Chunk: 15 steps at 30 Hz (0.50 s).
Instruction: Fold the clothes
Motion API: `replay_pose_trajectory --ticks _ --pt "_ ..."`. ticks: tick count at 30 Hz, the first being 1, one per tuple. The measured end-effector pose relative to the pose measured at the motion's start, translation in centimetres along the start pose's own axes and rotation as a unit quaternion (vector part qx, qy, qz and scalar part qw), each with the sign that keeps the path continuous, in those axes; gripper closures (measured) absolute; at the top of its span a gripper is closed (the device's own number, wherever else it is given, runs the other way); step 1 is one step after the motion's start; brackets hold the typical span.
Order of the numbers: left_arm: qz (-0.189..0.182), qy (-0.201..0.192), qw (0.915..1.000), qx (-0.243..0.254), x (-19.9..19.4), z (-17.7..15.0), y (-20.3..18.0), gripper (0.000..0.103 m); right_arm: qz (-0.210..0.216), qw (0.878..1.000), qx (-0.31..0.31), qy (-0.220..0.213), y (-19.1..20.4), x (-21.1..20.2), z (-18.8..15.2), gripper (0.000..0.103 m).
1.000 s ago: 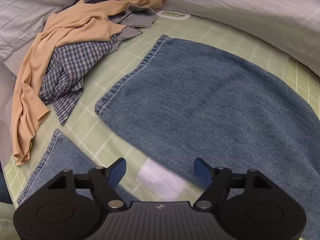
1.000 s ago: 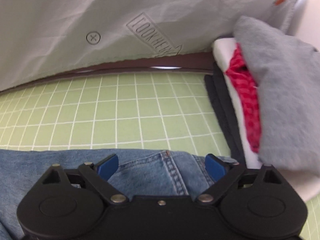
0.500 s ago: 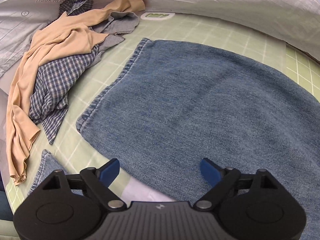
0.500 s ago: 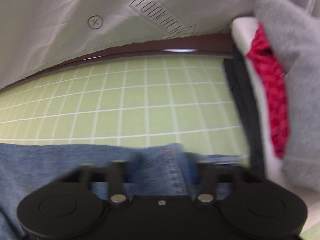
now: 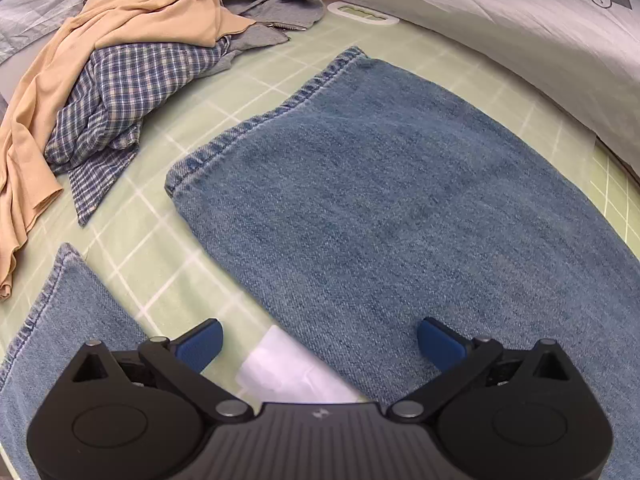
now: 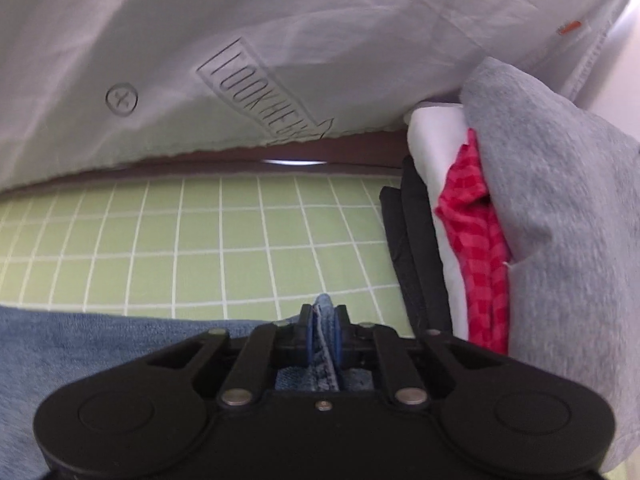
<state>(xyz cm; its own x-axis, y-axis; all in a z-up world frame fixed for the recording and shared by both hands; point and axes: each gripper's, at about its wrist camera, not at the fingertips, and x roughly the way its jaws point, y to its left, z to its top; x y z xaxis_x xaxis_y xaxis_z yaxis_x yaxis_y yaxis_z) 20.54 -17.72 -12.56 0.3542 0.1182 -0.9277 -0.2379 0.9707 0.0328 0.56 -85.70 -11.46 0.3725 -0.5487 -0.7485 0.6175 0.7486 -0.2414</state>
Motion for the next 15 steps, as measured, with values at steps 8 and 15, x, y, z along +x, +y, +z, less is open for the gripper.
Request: replay_pose_trajectory --ticks 8,15 --pt "0.038 -0.014 0.9983 -0.041 0.0 1.0 2.4 0.002 -0.017 1.000 -0.005 0.011 0.8 -0.6 0.2 0.030" --pt "0.064 -0.031 0.9943 -0.079 0.1 3.0 4.7 0.007 -0.010 1.000 -0.017 0.022 2.7 -2.5 -0.3 0.012"
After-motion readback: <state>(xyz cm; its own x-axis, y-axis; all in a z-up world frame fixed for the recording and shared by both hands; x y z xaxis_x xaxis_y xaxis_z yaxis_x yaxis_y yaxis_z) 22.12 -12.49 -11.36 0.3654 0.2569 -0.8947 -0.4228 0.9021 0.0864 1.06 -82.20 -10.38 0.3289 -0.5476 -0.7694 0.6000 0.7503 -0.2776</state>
